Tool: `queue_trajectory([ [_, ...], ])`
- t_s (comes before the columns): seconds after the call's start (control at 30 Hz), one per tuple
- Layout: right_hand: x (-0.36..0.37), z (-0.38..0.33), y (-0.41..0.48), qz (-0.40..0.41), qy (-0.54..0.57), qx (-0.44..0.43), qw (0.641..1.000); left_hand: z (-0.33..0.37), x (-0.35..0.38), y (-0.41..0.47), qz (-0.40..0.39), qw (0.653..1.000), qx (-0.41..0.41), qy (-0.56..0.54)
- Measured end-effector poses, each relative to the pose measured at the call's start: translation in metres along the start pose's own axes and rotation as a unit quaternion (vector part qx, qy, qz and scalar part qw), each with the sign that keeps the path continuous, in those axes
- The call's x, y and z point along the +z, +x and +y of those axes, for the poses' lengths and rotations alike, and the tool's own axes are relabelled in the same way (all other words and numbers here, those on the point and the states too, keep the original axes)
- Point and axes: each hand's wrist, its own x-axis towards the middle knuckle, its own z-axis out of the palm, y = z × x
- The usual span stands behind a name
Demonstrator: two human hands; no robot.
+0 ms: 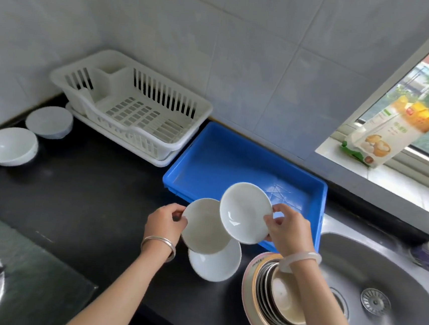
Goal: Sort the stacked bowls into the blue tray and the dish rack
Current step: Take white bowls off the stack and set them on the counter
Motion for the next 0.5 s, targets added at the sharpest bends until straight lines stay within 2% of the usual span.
queue_trajectory([
  [0.2, 0.025, -0.056, 0.023, -0.038, 0.038, -0.048, 0.997, -0.019, -0.059, 0.03, 0.077, 0.993, -0.058, -0.062],
  [0.5, 0.149, -0.128, 0.047, -0.173, 0.027, -0.066, 0.982, -0.096, -0.147, 0.059, 0.214, 0.95, -0.168, -0.155],
])
